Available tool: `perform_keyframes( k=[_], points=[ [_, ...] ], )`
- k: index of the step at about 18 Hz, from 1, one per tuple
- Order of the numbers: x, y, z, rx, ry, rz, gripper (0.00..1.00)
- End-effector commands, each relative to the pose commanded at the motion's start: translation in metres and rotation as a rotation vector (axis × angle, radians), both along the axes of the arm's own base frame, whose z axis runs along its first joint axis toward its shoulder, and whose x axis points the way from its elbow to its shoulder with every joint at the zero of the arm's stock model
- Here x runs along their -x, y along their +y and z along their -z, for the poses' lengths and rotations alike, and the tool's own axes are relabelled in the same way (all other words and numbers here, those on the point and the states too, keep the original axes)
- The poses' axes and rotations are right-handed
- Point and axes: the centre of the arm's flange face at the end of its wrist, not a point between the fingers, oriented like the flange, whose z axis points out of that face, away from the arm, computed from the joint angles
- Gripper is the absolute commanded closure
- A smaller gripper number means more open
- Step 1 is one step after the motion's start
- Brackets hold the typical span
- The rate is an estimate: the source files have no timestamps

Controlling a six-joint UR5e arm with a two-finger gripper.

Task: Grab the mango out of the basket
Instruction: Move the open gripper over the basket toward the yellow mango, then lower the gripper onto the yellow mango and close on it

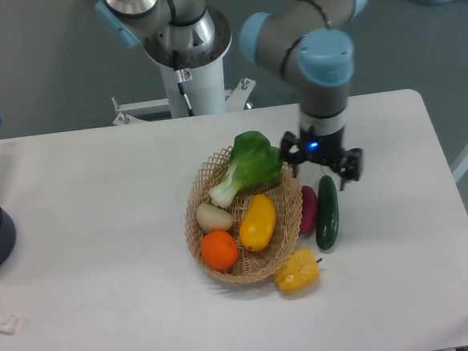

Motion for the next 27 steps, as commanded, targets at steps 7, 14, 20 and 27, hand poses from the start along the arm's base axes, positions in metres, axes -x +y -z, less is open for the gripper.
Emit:
perform_keyframes(
  k=[7, 14, 20, 27],
  points=[
    [-0.025, 0.036, 0.045, 0.04, -0.072, -0.002, 0.0],
    [-0.007, 0.047, 0.05, 0.04, -0.064, -0.004, 0.0],
    [-0.004, 0.048, 0.064, 0.057, -0.078, -0.008, 0.0],
    [-0.001, 0.047, 0.077, 0.086, -0.074, -0.006, 0.03]
  ],
)
